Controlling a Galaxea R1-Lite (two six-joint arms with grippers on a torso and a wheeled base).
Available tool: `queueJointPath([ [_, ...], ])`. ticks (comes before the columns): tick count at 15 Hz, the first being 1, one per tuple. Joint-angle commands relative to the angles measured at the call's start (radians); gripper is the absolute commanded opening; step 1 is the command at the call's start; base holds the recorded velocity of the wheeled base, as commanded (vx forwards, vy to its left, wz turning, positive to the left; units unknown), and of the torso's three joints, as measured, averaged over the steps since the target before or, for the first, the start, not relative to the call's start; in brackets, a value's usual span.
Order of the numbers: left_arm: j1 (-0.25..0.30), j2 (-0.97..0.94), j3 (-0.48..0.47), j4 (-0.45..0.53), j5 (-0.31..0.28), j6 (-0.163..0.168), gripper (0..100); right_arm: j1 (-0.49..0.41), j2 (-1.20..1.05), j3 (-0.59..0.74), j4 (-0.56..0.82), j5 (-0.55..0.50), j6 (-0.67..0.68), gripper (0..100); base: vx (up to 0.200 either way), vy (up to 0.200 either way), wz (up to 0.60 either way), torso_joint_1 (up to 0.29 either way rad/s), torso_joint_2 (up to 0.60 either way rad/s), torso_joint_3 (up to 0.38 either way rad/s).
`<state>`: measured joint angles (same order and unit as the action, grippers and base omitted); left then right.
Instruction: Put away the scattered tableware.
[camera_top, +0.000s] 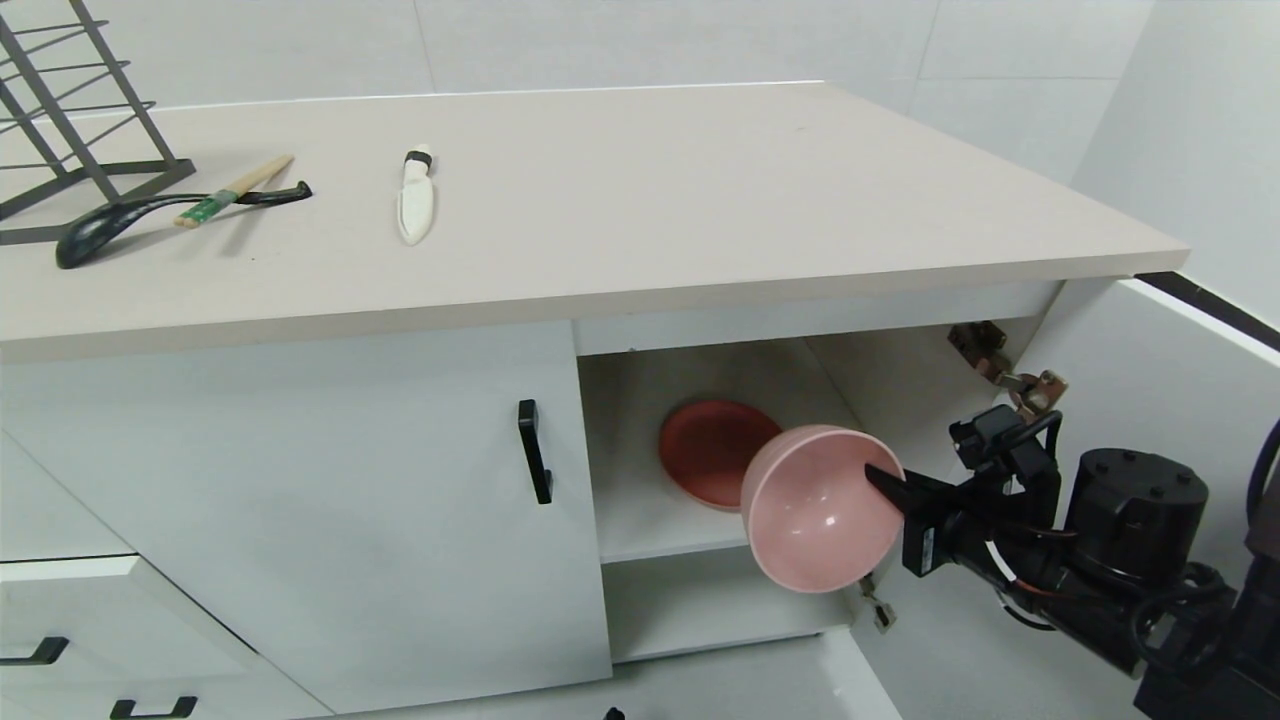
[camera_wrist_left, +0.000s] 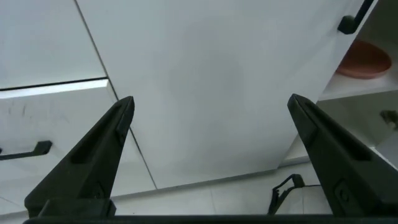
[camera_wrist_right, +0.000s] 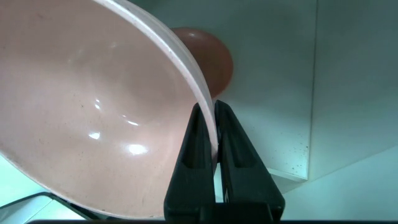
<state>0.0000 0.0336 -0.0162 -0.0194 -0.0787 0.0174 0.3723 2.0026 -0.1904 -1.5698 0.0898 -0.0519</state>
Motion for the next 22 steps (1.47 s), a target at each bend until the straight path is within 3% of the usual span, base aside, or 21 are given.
queueJointPath([
  [1,-0.009,-0.009,-0.001,-0.002,-0.013,-0.019,100,0.003,-0.002,0.003,-0.001,0.001,0.0,0,0.0,0.0,0.0,0.0,0.0,0.0],
  [3,-0.003,-0.032,0.002,-0.004,-0.016,-0.056,100,0.003,-0.007,0.003,-0.001,0.001,0.001,0,0.0,0.0,0.0,0.0,0.0,0.0],
  [4,-0.005,-0.032,0.001,0.004,-0.023,-0.042,100,0.005,-0.007,0.003,-0.001,0.001,0.001,0,0.0,0.0,0.0,0.0,0.0,0.0],
  [5,-0.003,-0.034,0.012,0.006,-0.039,0.085,100,0.005,-0.001,0.0,-0.001,0.001,0.001,0,0.0,0.0,0.0,0.0,0.0,0.0],
  [6,-0.003,-0.034,0.015,0.016,-0.036,0.088,100,0.008,0.002,-0.006,-0.001,0.001,0.003,0,0.0,0.0,0.0,0.0,0.0,0.0],
  [8,-0.003,-0.034,0.015,0.018,-0.024,0.055,100,0.048,0.01,-0.024,-0.001,0.001,0.043,0,0.0,0.0,0.0,0.0,0.0,0.0],
  [11,-0.003,-0.034,0.015,0.016,-0.023,0.05,100,0.088,0.064,-0.121,-0.001,0.001,0.175,0,0.0,0.0,0.0,0.0,0.0,0.0],
  [22,-0.003,-0.034,0.015,0.018,-0.021,0.044,100,0.063,0.197,-0.268,-0.001,0.001,0.175,0,0.0,0.0,0.0,0.0,0.0,0.0],
])
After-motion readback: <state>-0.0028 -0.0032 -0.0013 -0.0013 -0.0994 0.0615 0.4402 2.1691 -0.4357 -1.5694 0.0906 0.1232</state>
